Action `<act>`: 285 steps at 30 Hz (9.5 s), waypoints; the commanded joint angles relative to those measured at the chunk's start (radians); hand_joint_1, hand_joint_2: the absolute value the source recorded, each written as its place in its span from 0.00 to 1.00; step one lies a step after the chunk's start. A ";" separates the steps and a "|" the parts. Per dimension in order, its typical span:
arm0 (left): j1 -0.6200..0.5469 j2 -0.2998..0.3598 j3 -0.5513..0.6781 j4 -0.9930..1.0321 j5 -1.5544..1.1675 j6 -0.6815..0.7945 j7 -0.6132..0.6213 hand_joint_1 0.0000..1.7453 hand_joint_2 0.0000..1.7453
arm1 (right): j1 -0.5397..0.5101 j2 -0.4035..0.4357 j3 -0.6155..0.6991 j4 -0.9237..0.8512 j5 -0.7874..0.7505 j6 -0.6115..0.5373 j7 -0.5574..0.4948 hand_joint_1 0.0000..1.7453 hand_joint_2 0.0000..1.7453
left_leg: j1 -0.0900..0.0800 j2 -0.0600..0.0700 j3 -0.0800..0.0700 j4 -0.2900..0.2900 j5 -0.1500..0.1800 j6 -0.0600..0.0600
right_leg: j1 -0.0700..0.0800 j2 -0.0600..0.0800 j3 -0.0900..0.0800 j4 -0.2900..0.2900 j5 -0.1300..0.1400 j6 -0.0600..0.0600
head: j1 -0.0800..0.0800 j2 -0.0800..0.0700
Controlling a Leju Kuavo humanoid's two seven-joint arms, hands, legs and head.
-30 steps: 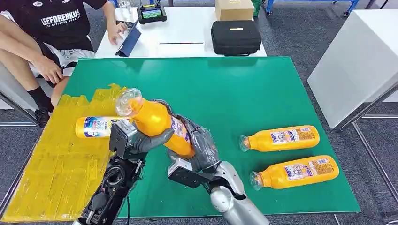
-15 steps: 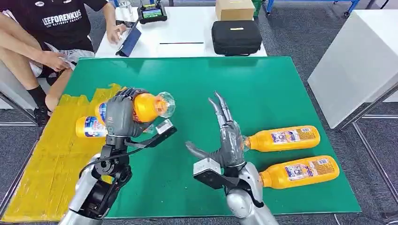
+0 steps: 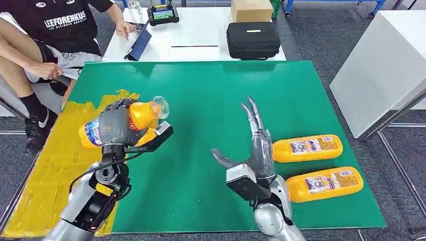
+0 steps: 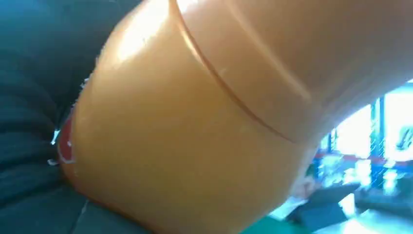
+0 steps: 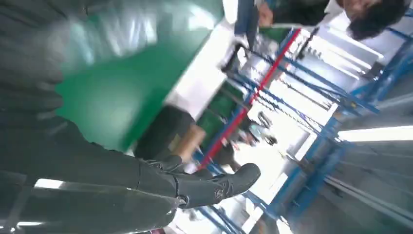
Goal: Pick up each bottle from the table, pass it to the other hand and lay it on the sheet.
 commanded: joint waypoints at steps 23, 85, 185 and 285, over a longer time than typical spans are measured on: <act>-0.100 -0.014 0.004 0.438 -0.002 -0.131 -0.077 0.16 1.00 | 0.079 0.027 -0.161 0.002 -0.067 0.104 0.017 0.00 1.00 | 0.001 -0.001 0.002 0.000 -0.001 -0.003 | 0.001 -0.003 0.003 0.000 -0.002 0.000 | 0.000 0.000; 0.200 -0.217 0.480 -0.055 1.303 -0.462 -1.096 0.00 1.00 | -0.058 -0.530 -0.380 0.072 0.424 0.476 -0.046 0.00 1.00 | -0.003 -0.004 0.002 0.000 -0.001 -0.001 | -0.002 -0.006 0.005 -0.002 -0.002 0.001 | 0.000 0.000; 0.318 -0.209 0.486 -0.100 1.329 -0.401 -1.023 0.00 1.00 | -0.479 -0.366 -0.101 1.015 0.861 0.217 0.306 1.00 1.00 | -0.001 -0.001 0.008 0.000 0.000 0.000 | -0.002 -0.003 0.010 -0.002 0.000 0.001 | 0.000 0.000; 0.266 -0.223 0.043 -0.215 1.095 -0.239 -0.884 0.00 1.00 | -0.233 0.095 0.116 0.480 -0.127 0.281 -0.049 1.00 1.00 | 0.002 -0.003 0.000 0.000 0.001 -0.001 | 0.001 -0.007 0.003 -0.001 -0.002 0.001 | 0.000 0.000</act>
